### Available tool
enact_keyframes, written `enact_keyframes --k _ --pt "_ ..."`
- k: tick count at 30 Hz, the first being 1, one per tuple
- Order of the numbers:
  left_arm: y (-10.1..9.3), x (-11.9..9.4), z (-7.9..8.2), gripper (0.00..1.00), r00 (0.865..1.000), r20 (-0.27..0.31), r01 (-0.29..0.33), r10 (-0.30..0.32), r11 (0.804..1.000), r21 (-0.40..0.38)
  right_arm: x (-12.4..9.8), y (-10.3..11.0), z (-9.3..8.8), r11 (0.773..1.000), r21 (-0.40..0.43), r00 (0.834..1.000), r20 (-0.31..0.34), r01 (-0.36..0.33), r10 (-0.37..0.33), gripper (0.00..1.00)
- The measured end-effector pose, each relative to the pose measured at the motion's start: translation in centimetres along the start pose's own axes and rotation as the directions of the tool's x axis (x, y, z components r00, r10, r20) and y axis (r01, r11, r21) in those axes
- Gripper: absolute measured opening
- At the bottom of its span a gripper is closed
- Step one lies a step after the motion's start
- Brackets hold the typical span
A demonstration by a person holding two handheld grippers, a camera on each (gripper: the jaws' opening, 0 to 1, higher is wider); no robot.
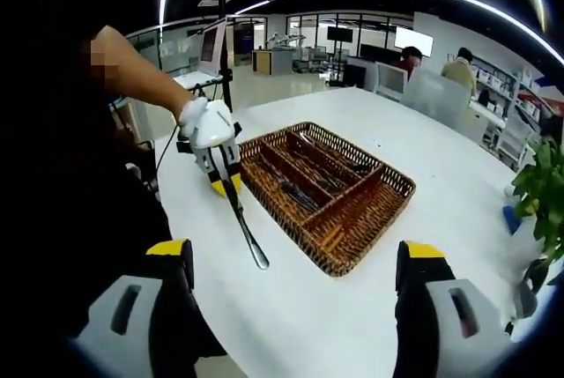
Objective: Arrange the knives, forks, and spoons in their matching storage slots by inserting each utensil handle-first until every utensil is classified and aligned in the correct compartment
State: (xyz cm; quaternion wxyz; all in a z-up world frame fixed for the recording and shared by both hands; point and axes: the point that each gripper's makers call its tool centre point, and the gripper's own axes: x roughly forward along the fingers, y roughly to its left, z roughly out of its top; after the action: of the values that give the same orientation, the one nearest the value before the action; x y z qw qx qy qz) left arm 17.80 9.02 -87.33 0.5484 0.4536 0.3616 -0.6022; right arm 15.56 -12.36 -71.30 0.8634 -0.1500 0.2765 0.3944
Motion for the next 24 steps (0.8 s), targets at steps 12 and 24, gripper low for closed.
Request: enact_keyframes --k 12,24 --pt "-0.2 0.0 0.1 0.09 1.000 -0.024 0.001 -0.002 1.000 -0.025 1.1 0.5 -0.5 1.000 -0.025 1.000 -0.026 -0.018 0.017 0.94" --pt "-0.4 -0.9 0.4 0.09 0.999 -0.046 0.010 -0.011 1.000 -0.017 9.0 6.5 -4.5 0.961 -0.129 0.965 -0.122 -0.246 0.230 0.55"
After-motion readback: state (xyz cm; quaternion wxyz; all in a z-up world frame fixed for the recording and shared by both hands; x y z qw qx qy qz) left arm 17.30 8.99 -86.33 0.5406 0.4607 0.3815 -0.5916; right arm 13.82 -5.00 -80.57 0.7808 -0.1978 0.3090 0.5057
